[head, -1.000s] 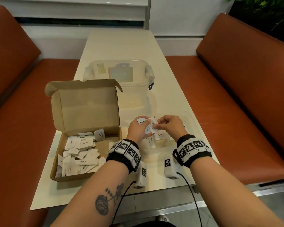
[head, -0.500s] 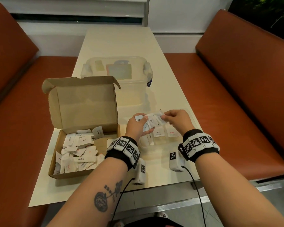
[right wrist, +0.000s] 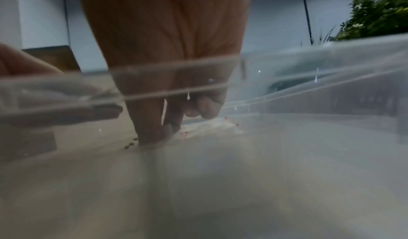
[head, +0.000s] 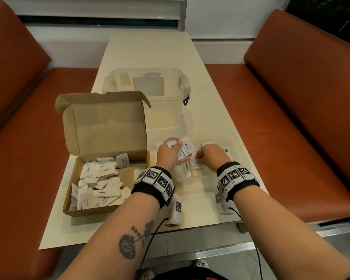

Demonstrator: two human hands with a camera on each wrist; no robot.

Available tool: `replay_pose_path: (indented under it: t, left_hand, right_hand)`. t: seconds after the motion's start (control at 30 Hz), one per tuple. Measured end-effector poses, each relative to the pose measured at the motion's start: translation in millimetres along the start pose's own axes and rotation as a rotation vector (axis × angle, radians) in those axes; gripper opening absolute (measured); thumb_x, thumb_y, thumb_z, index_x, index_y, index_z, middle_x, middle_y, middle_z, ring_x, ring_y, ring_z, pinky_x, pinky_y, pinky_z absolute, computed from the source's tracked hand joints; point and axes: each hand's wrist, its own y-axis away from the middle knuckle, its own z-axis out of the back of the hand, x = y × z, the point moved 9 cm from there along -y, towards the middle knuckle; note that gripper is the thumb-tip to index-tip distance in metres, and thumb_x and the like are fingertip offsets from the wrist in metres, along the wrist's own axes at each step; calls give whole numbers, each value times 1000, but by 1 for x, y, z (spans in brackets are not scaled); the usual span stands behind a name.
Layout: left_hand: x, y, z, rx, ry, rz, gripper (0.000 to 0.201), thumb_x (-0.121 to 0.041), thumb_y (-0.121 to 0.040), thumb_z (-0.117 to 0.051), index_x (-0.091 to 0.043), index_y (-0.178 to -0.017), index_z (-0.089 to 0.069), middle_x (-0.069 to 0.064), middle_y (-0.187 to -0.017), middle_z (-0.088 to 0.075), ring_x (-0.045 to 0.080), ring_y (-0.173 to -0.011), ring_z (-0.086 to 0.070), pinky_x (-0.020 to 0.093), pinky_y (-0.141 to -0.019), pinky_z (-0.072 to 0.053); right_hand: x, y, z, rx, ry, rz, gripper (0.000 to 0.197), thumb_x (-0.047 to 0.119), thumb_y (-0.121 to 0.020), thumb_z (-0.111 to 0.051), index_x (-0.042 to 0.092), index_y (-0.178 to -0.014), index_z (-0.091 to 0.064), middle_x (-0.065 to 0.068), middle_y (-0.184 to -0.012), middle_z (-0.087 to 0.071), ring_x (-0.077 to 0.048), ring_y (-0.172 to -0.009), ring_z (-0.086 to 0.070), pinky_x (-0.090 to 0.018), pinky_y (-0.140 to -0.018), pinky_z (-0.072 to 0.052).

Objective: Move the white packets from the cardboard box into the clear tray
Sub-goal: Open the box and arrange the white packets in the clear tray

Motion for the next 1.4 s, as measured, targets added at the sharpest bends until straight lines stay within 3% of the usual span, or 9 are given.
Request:
replay_pose_path:
  t: [0.17,0.33,0.4,0.63,0.9,1.07,1.13,1.27,1.4]
  left_hand:
    - [0,-4,2,-6,-52,-24,6,-8,-93,-57,-11,-98,-56,18,-116,-54,41,-113,-56,43,-71,-59]
    - [0,-6,4,-13,-67,-38,8,-8,-92,-58,-15,-91,-57,17,-111,-56,40,-112,-58,44,-71,-59]
    - [0,-7,5,-16,-87,-43,7,-8,-92,-59,-14,-94,-57,17,-112,-56,39,-112,-58,48,-77,-57]
    - [0,-5,2,-5,-81,-31,9,-6,-92,-58,-15,-89,-58,18,-111,-58,39,-108,-60,41,-66,-60]
    - [-1,-5,3,-14,-102,-34,8,-6,-91,-59,-14,-91,-58,17,-110,-58,37,-109,-60,45,-72,-59]
    - [-1,-3,2,-10,-86,-30,8,-6,-92,-58,-9,-99,-57,21,-115,-57,37,-108,-60,42,-68,-59]
    - [-2,-4,2,-12,-95,-39,7,-6,-93,-57,-9,-99,-57,18,-109,-58,35,-102,-61,41,-66,-60]
    - [-1,-3,1,-4,-88,-34,6,-6,-94,-55,-9,-99,-56,18,-106,-57,37,-102,-62,39,-65,-60]
    - [-1,-4,2,-15,-114,-29,5,-7,-93,-57,-11,-95,-57,20,-110,-59,39,-105,-62,40,-65,-60]
  right_hand:
    - [-3,0,-3,-42,0,-3,13,16,-86,-62,12,-93,-73,-6,-94,-68,-19,-81,-59,-23,-69,-39]
    - [-1,4,-1,-141,-16,26,16,12,-78,-66,14,-94,-61,1,-95,-49,-19,-84,-52,-26,-68,-37]
    - [1,4,-3,-136,14,33,11,12,-79,-64,14,-88,-60,1,-92,-51,-20,-82,-53,-25,-66,-36]
    - [1,2,-5,-119,43,26,4,15,-83,-64,16,-86,-62,0,-92,-56,-17,-80,-53,-24,-66,-36]
    - [0,0,-6,-100,20,25,5,14,-83,-63,15,-89,-64,-4,-97,-59,-17,-80,-53,-25,-67,-38]
    - [-14,9,21,-369,-459,-72,28,35,-92,-56,9,-84,-65,-3,-76,-67,-15,-67,-56,-29,-67,-46]
    - [-13,11,23,-359,-638,-90,35,42,-89,-58,10,-80,-67,1,-69,-68,-10,-61,-57,-29,-68,-49]
    - [-5,10,22,-288,-709,-50,17,28,-79,-74,13,-78,-68,6,-65,-66,-1,-56,-54,-15,-59,-45]
    - [-6,9,20,-274,-764,-58,8,18,-78,-76,12,-81,-71,6,-65,-65,2,-58,-56,-11,-60,-43]
